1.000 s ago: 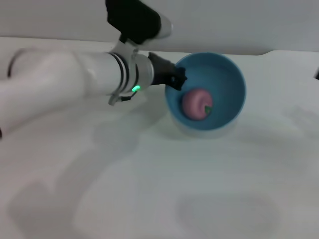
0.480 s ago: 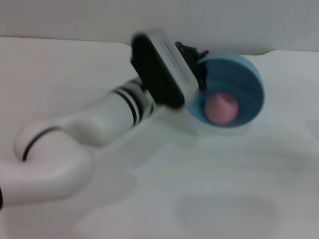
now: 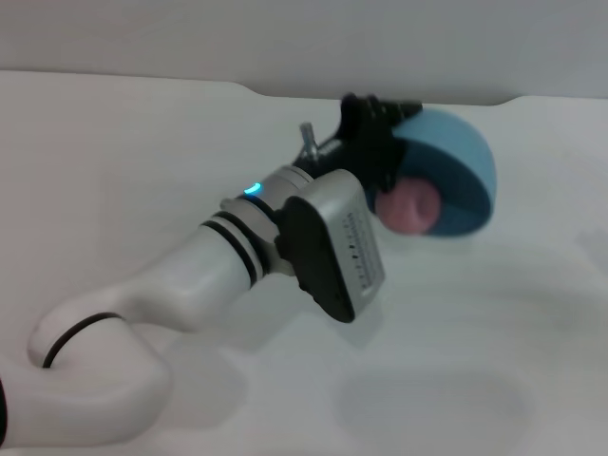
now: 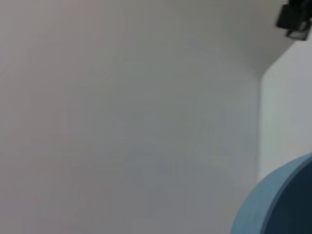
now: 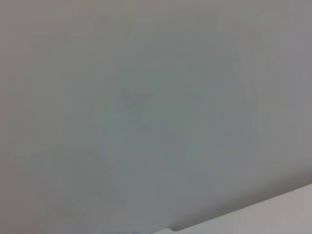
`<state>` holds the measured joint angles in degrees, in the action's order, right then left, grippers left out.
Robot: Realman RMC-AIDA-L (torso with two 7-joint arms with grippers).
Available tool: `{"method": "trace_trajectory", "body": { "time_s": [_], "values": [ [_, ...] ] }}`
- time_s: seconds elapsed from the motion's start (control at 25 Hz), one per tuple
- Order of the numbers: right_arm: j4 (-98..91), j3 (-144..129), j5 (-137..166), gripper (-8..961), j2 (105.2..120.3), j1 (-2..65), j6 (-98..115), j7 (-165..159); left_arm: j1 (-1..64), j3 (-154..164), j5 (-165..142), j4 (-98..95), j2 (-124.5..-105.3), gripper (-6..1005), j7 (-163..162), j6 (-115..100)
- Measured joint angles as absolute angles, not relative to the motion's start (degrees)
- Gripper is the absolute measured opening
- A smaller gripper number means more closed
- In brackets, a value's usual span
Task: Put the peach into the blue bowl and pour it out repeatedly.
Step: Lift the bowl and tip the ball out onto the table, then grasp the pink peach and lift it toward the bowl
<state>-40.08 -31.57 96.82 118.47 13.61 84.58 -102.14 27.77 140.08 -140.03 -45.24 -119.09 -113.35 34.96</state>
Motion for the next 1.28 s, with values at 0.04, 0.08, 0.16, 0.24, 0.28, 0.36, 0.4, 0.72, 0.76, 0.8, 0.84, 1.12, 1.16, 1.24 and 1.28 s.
{"method": "trace_trajectory", "body": {
  "time_s": [0.04, 0.08, 0.16, 0.24, 0.28, 0.36, 0.4, 0.72, 0.76, 0.8, 0.84, 1.12, 1.16, 1.24, 1.28],
  "values": [
    [-40.0, -31.6, 96.8, 376, 118.49, 13.6, 84.6, -102.1, 27.8, 140.7, -138.7, -44.8, -119.09, -1, -112.4, 36.9],
    [-39.8, -31.7, 96.8, 376, 118.51, 13.5, 84.6, -102.1, 28.1, 141.7, -135.9, -44.0, -119.09, -1, -110.7, 39.8],
    [-39.3, -31.7, 96.8, 376, 118.54, 13.4, 84.6, -102.1, 28.4, 142.9, -131.3, -43.3, -119.1, -1, -107.9, 43.1],
    [-38.8, -31.6, 96.8, 376, 118.53, 13.2, 84.7, -101.9, 28.7, 143.5, -127.3, -43.1, -119.09, -2, -103.3, 44.7],
    [-38.7, -31.5, 96.8, 376, 118.53, 13.1, 84.7, -101.7, 28.7, 143.6, -126.3, -42.9, -119.08, -2, -101.4, 45.1],
    [-38.6, -31.5, 96.8, 376, 118.6, 13.0, 84.8, -100.9, 28.7, 143.9, -125.5, -42.4, -119.09, -2, -99.5, 45.8],
    [-38.6, -31.6, 96.8, 376, 118.64, 13.0, 84.8, -100.6, 28.7, 144.1, -125.4, -42.0, -119.09, -2, -99.1, 46.3],
    [-37.4, -31.8, 96.9, 377, 118.51, 14.1, 84.8, -99.9, 28.3, 145.8, -125.3, -40.8, -119.09, 0, -97.5, 49.8],
    [-37.3, -31.9, 96.9, 377, 118.51, 14.3, 84.8, -99.9, 28.3, 145.8, -125.3, -40.8, -119.09, 0, -97.5, 50.0],
    [-37.3, -31.9, 96.9, 377, 118.5, 14.4, 84.8, -99.9, 28.3, 145.8, -125.3, -40.8, -119.09, 0, -97.6, 49.9],
    [-37.3, -32.1, 97.0, 377, 118.49, 14.6, 84.7, -99.9, 28.3, 145.6, -124.9, -41.1, -119.09, 0, -98.1, 49.7],
    [-35.9, -37.0, 97.2, 377, 118.77, 17.7, 84.2, -93.2, 28.7, 139.2, -117.5, -45.1, -118.76, 0, -105.8, 40.2],
    [-34.8, -37.5, 97.1, 377, 118.8, 18.8, 83.8, -91.3, 28.6, 136.0, -116.8, -46.3, -118.62, 0, -108.3, 36.5],
    [-31.9, -37.9, 97.0, 377, 118.82, 21.6, 82.9, -86.9, 28.4, 131.4, -116.4, -47.7, -118.47, 0, -111.4, 30.7],
    [-30.5, -38.1, 97.0, 377, 118.85, 22.9, 82.4, -84.9, 28.3, 125.9, -116.2, -49.0, -118.36, 0, -113.7, 23.9]
  ]
}}
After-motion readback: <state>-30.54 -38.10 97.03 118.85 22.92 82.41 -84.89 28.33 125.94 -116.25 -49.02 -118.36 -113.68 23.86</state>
